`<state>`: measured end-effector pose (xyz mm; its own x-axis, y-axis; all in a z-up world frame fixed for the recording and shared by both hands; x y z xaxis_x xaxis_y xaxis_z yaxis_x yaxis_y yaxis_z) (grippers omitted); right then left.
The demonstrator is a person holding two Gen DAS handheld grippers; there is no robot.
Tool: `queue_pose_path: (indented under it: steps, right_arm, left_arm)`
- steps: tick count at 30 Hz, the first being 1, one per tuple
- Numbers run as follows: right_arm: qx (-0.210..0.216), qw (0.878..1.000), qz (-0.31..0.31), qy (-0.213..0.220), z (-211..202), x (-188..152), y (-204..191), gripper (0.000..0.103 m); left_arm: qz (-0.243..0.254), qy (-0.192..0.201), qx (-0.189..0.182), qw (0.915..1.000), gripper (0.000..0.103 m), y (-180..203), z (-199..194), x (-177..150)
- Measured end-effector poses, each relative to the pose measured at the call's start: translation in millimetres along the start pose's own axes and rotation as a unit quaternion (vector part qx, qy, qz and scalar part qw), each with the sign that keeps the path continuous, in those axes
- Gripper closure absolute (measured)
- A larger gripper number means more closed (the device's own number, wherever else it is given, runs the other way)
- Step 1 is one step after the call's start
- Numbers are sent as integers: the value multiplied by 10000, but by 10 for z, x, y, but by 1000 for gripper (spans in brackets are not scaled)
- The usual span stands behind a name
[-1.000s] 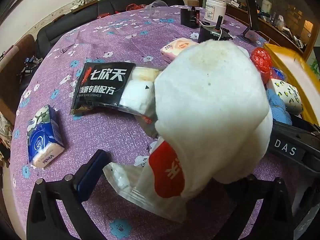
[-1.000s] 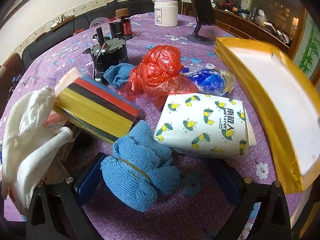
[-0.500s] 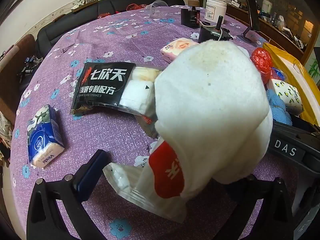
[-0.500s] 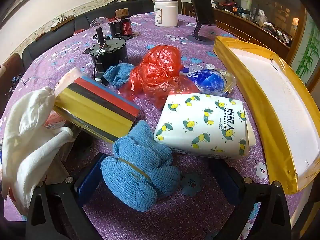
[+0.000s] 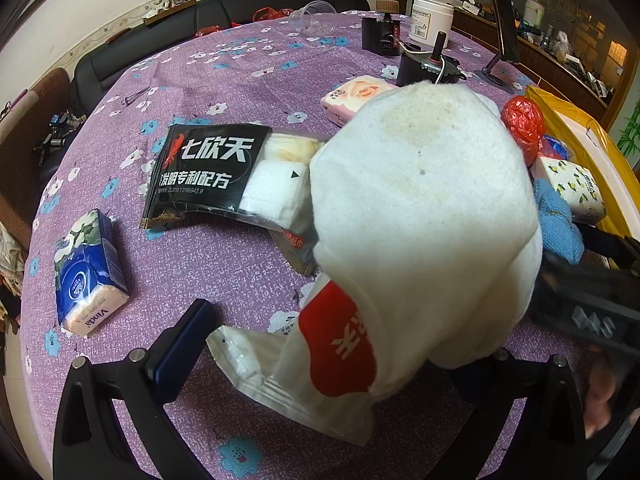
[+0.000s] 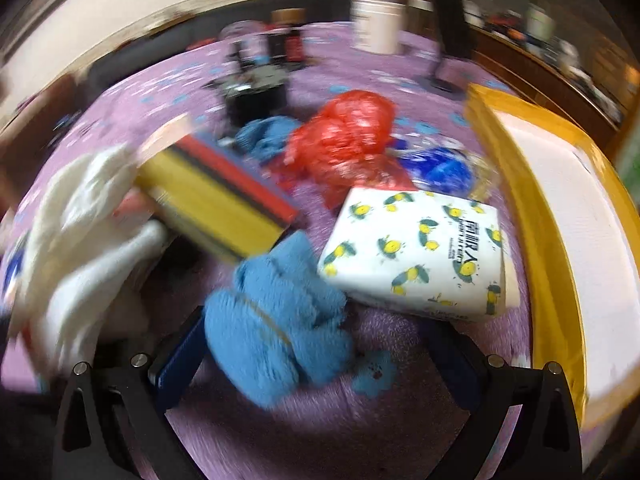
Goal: Organize soft objects
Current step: 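Swing the left tool to the blue Vinda tissue pack and grasp it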
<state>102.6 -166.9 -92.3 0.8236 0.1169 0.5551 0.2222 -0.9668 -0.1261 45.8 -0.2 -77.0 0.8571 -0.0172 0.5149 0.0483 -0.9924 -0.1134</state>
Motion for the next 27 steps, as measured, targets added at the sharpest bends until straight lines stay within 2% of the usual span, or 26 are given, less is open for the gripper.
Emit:
queue_pose_path:
  steps: [2,4,7,9,11,16,18,21,22,24,25,27]
  right_arm:
    - [332,9992,-207,36,-60,-52,-33,1]
    - [482,9979,-426,-6,-122,-120,-53,1]
    - [917,9921,-828,222,-322,-174,-142,5]
    - [1059,9865,-1138,507,-510,-202,-210,5]
    - [1110,9794,-1479,813,-673,-212,-277,5]
    - [1438,9724,-1518,1035,-824,-228,-343,5]
    - [1533,9693,-1532,1164,-903,-234,-349,6]
    - [1643,9659,-1517,1305,-1014,-244,-359,6]
    - [1702,9651,-1492,1321,-1043,-248,-354,6]
    - [1744,9647,-1466,1319,-1052,-254,-349,6]
    - [1753,9647,-1453,1323,-1059,-254,-347,6]
    - [1802,9647,-1384,1330,-1083,-258,-324,6]
  left_arm:
    - [-4,-10,63,10000,0,-6,-6,-4]
    - [-76,-27,221,9997,0,-77,-94,-74]
    - [-252,-114,-288,9992,0,-54,-246,-182]
    - [-275,-71,-433,9987,0,-64,-367,-261]
    - [-264,-6,-384,9989,0,-112,-442,-305]
    - [-762,216,-180,9967,0,-550,-673,-244]
    - [-1146,268,165,9929,0,-869,-696,-181]
    - [-1785,70,454,9829,0,-1294,-563,-85]
    - [-2018,-70,529,9780,3,-1420,-464,-73]
    - [-2246,-311,477,9728,12,-1511,-264,-31]
    - [-2281,-425,582,9710,17,-1559,-185,-36]
    - [-2397,-582,661,9669,18,-1582,-13,-2]
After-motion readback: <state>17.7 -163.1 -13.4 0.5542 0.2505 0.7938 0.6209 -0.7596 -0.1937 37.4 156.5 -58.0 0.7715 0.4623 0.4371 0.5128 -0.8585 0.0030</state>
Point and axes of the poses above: each gripper's, at about its wrist camera, not at the fingertips, and z roughly the way its jaws point, y to its right, x to its top, the point moved 9 cm from there along z, roughly the way its jaws point, and after that the axes turned 7 degrees about x, right-handed, at the moved point
